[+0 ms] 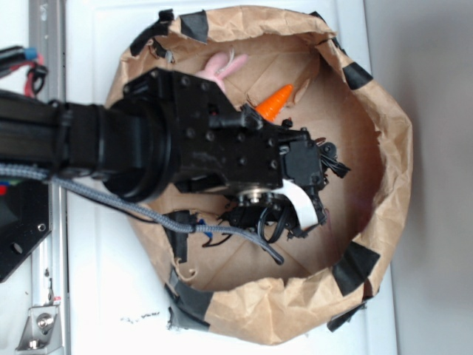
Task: Grab the silver keys.
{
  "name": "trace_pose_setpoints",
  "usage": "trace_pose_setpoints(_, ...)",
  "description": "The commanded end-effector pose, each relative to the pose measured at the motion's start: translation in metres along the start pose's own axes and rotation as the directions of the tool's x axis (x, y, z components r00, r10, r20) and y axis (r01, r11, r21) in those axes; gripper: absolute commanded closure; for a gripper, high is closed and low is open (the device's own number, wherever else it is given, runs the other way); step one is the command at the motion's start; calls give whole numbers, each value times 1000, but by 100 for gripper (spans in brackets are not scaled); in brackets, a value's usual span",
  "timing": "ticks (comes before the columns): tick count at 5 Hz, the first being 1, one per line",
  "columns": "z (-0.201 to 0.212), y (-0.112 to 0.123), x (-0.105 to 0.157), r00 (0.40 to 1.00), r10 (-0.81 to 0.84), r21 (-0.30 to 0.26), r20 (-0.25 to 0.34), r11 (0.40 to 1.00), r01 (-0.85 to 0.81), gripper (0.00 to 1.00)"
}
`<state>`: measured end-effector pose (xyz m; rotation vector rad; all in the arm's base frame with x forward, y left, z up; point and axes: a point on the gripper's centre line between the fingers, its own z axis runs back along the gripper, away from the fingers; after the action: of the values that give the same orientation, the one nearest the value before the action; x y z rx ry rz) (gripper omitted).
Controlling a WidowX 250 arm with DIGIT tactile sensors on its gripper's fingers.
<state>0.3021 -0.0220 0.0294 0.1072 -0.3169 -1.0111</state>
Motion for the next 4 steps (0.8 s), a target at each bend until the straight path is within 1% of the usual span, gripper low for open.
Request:
trace_pose_setpoints(1,22,6,9,999,1,44,36,999,-3,100)
trace_pose_setpoints(2,39,14,5,998,65,38,7,997,-65,100)
trace_pose_setpoints(3,89,29,-5,947,319,27,-34,948,-318,100)
trace_pose_setpoints(4,140,52,-32,818,556,-48,-147,822,-567,100)
